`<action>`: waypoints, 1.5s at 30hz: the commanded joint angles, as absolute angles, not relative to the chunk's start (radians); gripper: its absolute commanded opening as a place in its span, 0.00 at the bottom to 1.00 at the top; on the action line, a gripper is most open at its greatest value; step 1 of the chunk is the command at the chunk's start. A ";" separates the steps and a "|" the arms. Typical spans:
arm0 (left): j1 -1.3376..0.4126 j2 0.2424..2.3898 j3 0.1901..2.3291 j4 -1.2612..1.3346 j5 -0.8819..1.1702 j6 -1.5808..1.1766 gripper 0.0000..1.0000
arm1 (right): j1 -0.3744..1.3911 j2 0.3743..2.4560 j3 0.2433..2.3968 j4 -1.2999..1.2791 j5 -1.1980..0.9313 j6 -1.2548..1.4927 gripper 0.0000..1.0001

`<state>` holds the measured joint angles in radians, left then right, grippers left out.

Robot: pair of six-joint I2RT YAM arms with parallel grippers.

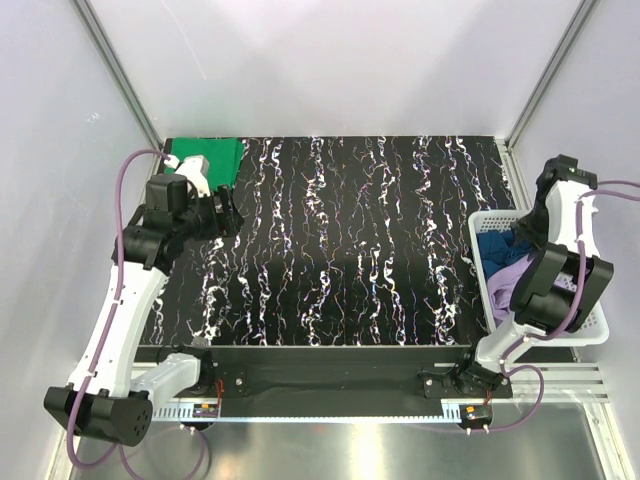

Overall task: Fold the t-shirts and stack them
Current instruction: Grab the tshirt from the pile

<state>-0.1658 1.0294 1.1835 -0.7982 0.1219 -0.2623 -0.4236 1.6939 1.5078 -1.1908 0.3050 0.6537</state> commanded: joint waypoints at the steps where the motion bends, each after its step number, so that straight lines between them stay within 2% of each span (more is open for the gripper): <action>1: -0.169 1.037 1.203 -0.787 0.107 -0.230 0.77 | -0.446 1.660 1.425 -1.181 0.308 0.713 0.56; 5: -0.167 1.045 1.203 -0.787 0.106 -0.224 0.72 | -0.448 1.615 1.307 -1.155 0.250 0.709 0.53; 11: -0.169 1.048 1.200 -0.773 0.112 -0.227 0.71 | -0.448 1.572 1.186 -1.048 0.193 0.687 0.59; 15: -0.169 1.046 1.210 -0.781 0.115 -0.227 0.71 | -0.448 1.620 1.192 -1.035 0.233 0.673 0.54; 16: -0.169 1.046 1.212 -0.782 0.114 -0.226 0.71 | -0.448 1.624 1.198 -1.040 0.241 0.670 0.34; 18: -0.169 1.045 1.226 -0.788 0.115 -0.225 0.71 | -0.448 1.614 1.235 -1.071 0.277 0.655 0.03; 19: -0.169 1.046 1.229 -0.788 0.114 -0.227 0.71 | -0.448 1.606 1.255 -1.092 0.296 0.655 0.00; 23: -0.173 1.035 1.233 -0.762 0.127 -0.247 0.70 | -0.448 1.501 1.405 -1.186 0.350 0.657 0.00; 28: -0.201 1.008 1.268 -0.768 0.124 -0.247 0.70 | -0.440 1.404 1.609 -1.174 0.318 0.592 0.00; 32: -0.230 0.985 1.307 -0.801 0.115 -0.242 0.70 | -0.336 1.403 1.979 -1.160 0.296 0.517 0.00; 34: -0.236 0.971 1.318 -0.808 0.118 -0.253 0.70 | -0.286 1.428 2.112 -1.157 0.229 0.473 0.00; 36: -0.236 0.948 1.330 -0.811 0.129 -0.279 0.69 | -0.241 1.489 2.290 -1.158 0.024 0.472 0.00; 38: -0.236 0.936 1.344 -0.821 0.138 -0.307 0.68 | -0.143 1.555 2.456 -1.207 -0.072 0.488 0.00; 40: -0.235 0.923 1.364 -0.836 0.147 -0.330 0.67 | -0.074 1.559 2.494 -1.218 -0.119 0.514 0.00; 43: -0.235 0.904 1.399 -0.885 0.144 -0.380 0.66 | 0.049 1.485 2.370 -1.059 -0.254 0.566 0.00; 45: -0.235 0.875 1.402 -0.916 0.147 -0.426 0.66 | 0.112 1.421 2.211 -0.967 -0.393 0.606 0.00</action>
<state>-0.2340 0.9134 1.3586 -0.8783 0.1310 -0.3492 0.0349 1.4624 2.3287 -1.1061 -0.1410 0.5465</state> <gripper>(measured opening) 0.664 0.012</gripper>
